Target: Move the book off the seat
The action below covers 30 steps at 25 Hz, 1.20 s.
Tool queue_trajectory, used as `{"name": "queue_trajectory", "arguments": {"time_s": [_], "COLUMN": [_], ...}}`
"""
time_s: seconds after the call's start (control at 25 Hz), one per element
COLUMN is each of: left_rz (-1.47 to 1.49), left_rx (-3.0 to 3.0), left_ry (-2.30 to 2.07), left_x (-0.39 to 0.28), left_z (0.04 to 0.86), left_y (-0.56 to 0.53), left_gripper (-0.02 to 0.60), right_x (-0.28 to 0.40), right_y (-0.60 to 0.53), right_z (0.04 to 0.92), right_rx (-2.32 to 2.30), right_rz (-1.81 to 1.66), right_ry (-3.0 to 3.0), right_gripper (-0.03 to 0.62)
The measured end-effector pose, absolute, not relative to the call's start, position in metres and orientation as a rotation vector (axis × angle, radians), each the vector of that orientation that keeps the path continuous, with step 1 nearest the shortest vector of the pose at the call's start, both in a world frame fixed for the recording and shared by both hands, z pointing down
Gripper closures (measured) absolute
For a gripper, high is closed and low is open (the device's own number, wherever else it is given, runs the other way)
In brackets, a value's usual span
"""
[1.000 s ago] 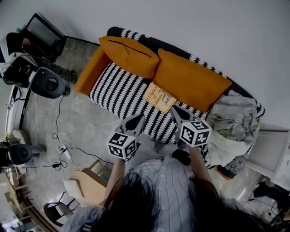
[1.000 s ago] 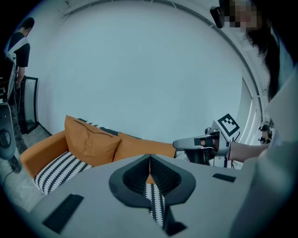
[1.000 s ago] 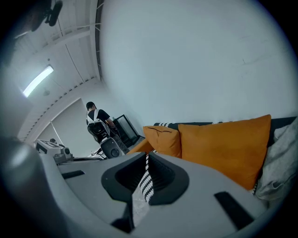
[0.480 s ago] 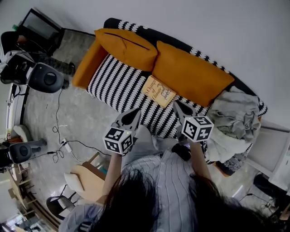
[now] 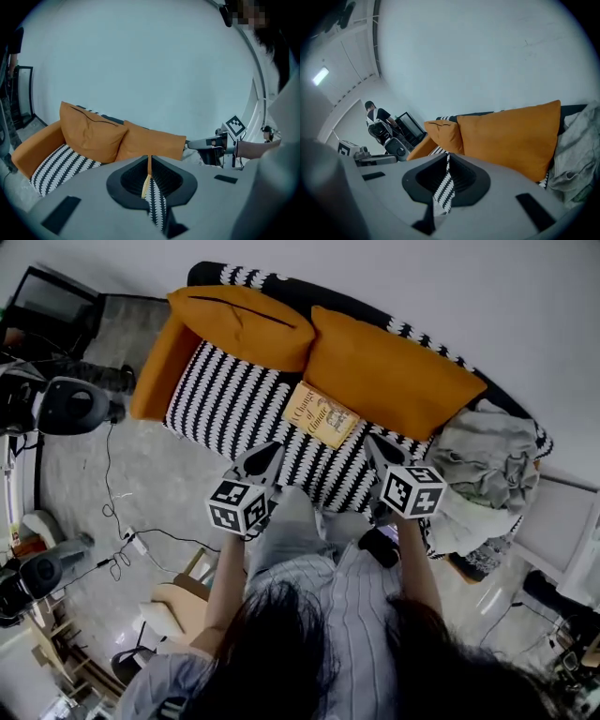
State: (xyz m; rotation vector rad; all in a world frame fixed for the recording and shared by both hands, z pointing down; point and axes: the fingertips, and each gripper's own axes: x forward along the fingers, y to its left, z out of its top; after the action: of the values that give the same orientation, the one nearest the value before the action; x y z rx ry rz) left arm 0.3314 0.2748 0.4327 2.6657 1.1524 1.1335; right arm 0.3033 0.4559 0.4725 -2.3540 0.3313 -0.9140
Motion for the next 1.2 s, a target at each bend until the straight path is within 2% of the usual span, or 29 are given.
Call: {"name": "queue_trajectory", "arguments": {"time_s": [0.76, 0.84, 0.96, 1.04, 1.2], "left_rz": [1.449, 1.515, 1.601, 1.64, 1.727], "left_rx": [2.529, 2.509, 2.466, 2.436, 2.393], "left_ry": [1.384, 1.444, 1.524, 1.547, 1.589], "left_x": [0.428, 0.438, 0.449, 0.457, 0.47], "left_z": [0.589, 0.614, 0.651, 0.673, 0.719], "left_y": [0.265, 0.262, 0.258, 0.256, 0.25], "left_gripper": [0.561, 0.544, 0.455, 0.445, 0.434], "right_x": [0.338, 0.346, 0.355, 0.357, 0.364], "right_y": [0.465, 0.465, 0.465, 0.463, 0.452], "right_z": [0.646, 0.667, 0.7, 0.72, 0.754], "right_rx": [-2.328, -2.317, -2.31, -2.291, -2.243], "right_rz": [-1.242, -1.245, -1.275, -1.307, -1.323], "right_ry": [0.268, 0.24, 0.191, 0.191, 0.228], "right_gripper": [0.563, 0.563, 0.56, 0.546, 0.459]}}
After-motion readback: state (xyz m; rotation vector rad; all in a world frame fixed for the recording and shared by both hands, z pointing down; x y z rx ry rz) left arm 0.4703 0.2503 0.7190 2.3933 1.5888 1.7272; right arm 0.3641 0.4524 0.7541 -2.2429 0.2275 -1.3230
